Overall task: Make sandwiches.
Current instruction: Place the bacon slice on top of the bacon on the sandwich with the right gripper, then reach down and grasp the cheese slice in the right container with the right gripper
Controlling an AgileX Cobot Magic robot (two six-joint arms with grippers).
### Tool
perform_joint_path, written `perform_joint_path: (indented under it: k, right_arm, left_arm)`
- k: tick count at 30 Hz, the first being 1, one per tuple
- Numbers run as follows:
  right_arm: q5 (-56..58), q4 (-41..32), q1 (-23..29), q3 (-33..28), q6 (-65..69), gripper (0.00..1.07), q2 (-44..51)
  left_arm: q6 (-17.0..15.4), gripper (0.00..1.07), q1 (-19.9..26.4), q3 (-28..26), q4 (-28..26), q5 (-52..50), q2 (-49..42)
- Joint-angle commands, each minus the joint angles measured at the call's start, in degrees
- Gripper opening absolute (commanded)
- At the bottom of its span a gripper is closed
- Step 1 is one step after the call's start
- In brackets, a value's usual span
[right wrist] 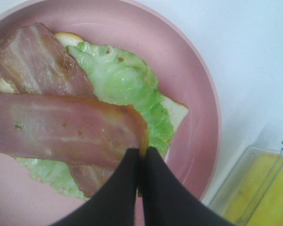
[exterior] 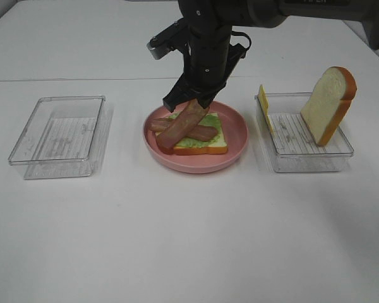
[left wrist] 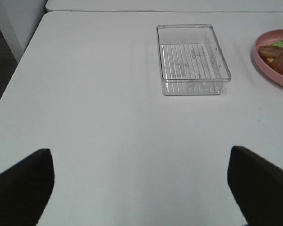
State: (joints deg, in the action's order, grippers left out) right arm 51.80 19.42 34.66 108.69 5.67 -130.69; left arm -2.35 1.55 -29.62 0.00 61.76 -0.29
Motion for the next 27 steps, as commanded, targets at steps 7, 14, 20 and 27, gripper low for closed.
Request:
perform_joint_path:
  k: [7,14,20,27]
  right_arm:
    - [-0.06,2.29,-0.06,0.17,0.52,1.00,0.40]
    - [1.03,2.46,-0.06,0.29,0.52,0.99,4.01]
    - [6.13,4.58,-0.17,2.23,0.29,0.99,7.96]
    - [11.23,6.25,-1.38,5.73,0.69,0.99,9.85]
  left_arm:
    - [0.00,0.91,0.06,0.06,-0.52,-0.23,-0.74]
    - [0.00,0.91,0.06,0.06,-0.52,-0.23,-0.74]
    - [0.00,0.91,0.06,0.06,-0.46,-0.23,-0.74]
    - [0.00,0.91,0.06,0.06,-0.46,-0.23,-0.74]
